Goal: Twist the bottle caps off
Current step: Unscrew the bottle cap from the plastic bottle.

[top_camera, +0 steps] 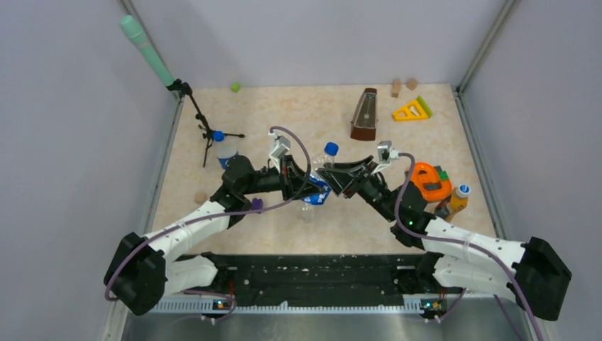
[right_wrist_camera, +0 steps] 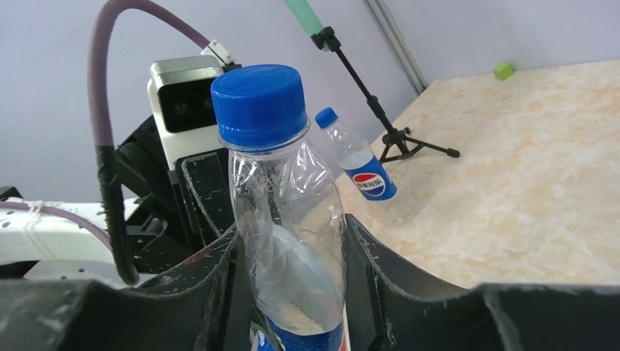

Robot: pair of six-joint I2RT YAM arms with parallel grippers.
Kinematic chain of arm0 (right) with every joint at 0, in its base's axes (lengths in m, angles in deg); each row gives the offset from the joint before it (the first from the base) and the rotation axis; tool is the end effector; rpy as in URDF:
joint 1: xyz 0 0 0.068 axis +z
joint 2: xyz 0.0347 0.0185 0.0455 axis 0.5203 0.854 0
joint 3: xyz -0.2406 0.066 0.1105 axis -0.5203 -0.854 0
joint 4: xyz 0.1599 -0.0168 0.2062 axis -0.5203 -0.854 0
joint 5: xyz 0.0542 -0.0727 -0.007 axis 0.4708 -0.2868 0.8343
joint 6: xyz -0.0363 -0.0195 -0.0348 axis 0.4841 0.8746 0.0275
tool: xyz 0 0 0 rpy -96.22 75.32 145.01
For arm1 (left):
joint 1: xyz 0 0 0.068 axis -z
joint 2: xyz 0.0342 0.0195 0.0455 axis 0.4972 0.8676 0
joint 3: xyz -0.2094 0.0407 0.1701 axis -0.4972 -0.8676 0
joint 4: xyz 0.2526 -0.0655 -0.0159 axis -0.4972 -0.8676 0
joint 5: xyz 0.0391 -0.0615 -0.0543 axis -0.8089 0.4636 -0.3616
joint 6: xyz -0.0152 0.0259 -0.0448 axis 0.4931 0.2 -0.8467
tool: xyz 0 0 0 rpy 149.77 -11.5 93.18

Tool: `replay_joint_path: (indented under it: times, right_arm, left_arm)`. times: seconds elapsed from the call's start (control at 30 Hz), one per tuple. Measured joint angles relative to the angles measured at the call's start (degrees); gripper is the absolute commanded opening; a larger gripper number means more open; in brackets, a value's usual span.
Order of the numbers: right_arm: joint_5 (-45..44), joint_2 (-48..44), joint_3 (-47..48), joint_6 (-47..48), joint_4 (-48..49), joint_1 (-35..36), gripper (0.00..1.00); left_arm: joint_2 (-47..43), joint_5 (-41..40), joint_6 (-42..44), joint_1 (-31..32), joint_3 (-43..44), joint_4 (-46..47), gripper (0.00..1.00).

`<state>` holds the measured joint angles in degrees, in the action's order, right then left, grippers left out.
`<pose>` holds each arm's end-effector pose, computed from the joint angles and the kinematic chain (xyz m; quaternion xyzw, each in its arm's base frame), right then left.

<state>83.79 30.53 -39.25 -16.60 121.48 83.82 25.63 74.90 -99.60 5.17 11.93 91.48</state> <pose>0.1340 0.1711 0.2997 -0.0633 0.5829 0.5497 0.5950 0.1874 -0.1646 0.2942 0.3232 0.5878 -0.6196 0.4075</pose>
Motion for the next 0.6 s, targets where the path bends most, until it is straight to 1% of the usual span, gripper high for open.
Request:
replay_joint_path:
  times: [0.03, 0.07, 0.13, 0.17, 0.27, 0.33, 0.47, 0.53, 0.6]
  right_arm:
    - [-0.1, 0.0, 0.0, 0.0, -0.3, 0.0, 0.33]
    - [-0.2, 0.0, 0.0, 0.0, -0.8, 0.0, 0.42]
    - [-0.2, 0.0, 0.0, -0.4, -1.7, 0.0, 0.53]
    - [-0.2, -0.1, 0.2, -0.6, -2.7, 0.0, 0.55]
    - [-2.3, -1.1, 0.6, -0.7, -7.1, -0.1, 0.65]
    - [-4.2, -3.0, 0.5, -0.7, -10.7, -0.1, 0.67]
    - [-7.3, -8.3, 0.7, -0.6, -17.1, -0.6, 0.67]
    - [-7.7, -10.1, 2.1, -0.5, -21.5, -1.4, 0.67]
    - [-7.8, -10.5, 4.9, -0.2, -26.7, -2.0, 0.67]
  left_arm:
    - [-0.2, -0.3, 0.3, 0.0, 0.0, -0.7, 0.00]
    - [-0.6, -0.8, 0.8, 0.1, 0.0, -2.2, 0.00]
    - [-1.9, -2.2, 2.3, 0.3, 0.1, -5.7, 0.00]
    - [-2.8, -3.3, 3.8, 0.5, 0.2, -8.0, 0.00]
    - [-5.5, -8.8, 9.0, 0.7, 0.3, -15.6, 0.00]
    - [-6.9, -12.9, 12.4, 0.8, 0.4, -20.1, 0.00]
    - [-7.7, -23.9, 21.8, 2.9, 1.9, -33.0, 0.00]
    - [-7.7, -27.0, 24.7, 4.0, 2.3, -36.3, 0.00]
    - [-7.8, -31.9, 29.7, 6.5, 2.4, -40.4, 0.00]
